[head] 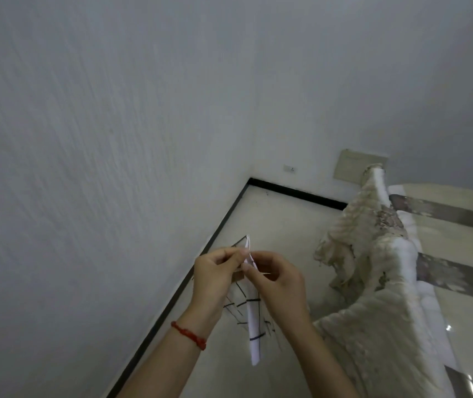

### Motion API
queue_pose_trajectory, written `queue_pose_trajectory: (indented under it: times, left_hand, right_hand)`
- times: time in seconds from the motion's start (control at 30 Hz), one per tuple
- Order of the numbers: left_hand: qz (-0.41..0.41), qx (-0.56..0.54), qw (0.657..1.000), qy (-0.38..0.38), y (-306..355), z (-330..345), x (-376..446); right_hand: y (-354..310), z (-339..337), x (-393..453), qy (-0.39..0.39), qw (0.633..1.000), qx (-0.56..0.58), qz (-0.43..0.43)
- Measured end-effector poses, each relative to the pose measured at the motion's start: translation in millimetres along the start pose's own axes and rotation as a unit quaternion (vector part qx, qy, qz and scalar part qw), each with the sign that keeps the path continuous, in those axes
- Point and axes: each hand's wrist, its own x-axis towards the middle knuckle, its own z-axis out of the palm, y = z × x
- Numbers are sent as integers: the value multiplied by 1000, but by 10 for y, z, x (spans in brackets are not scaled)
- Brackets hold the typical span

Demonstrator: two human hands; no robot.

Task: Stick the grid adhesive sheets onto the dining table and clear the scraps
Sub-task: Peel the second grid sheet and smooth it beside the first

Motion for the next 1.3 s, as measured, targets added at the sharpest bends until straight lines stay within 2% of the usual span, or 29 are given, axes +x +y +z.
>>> queue_pose_trajectory:
  times: [0.17,0.33,0.47,0.6,0.73,0.9,1.0,1.07,1.17,1.3]
  left_hand:
    - [26,30,999,-7,-37,22,84]
    - [81,132,988,9,2,-33,265]
    - [113,200,973,-19,114,-151,451]
    - [119,292,948,-42,174,-334,635]
    - [116,356,925,-55,174,-471,714]
    - [115,369,910,-149,218,-350,653]
    - [144,384,883,-229,281,-43,553]
    - [176,362,879,-256,302,165,494]
    - [214,326,888,-244,331,371,420]
    - [217,298,907,-204,358,419,420]
  right_hand:
    - [10,-38,51,5,999,32,10]
    - [199,-192,181,22,994,-99,46]
    - [408,-454,329,-1,983,-153,97]
    - [419,-722,472,15,986,-119,113]
    - [219,-900,592,8,997,-51,51]
    - [-70,-875,694,-67,990,-117,-29]
    - [-195,-817,719,-112,977,-169,-60]
    - [-250,-800,717,-124,974,-177,-68]
    - [-269,-888,695,-117,979,-155,-62]
    - [-96,-1245,594,-140,978,-151,23]
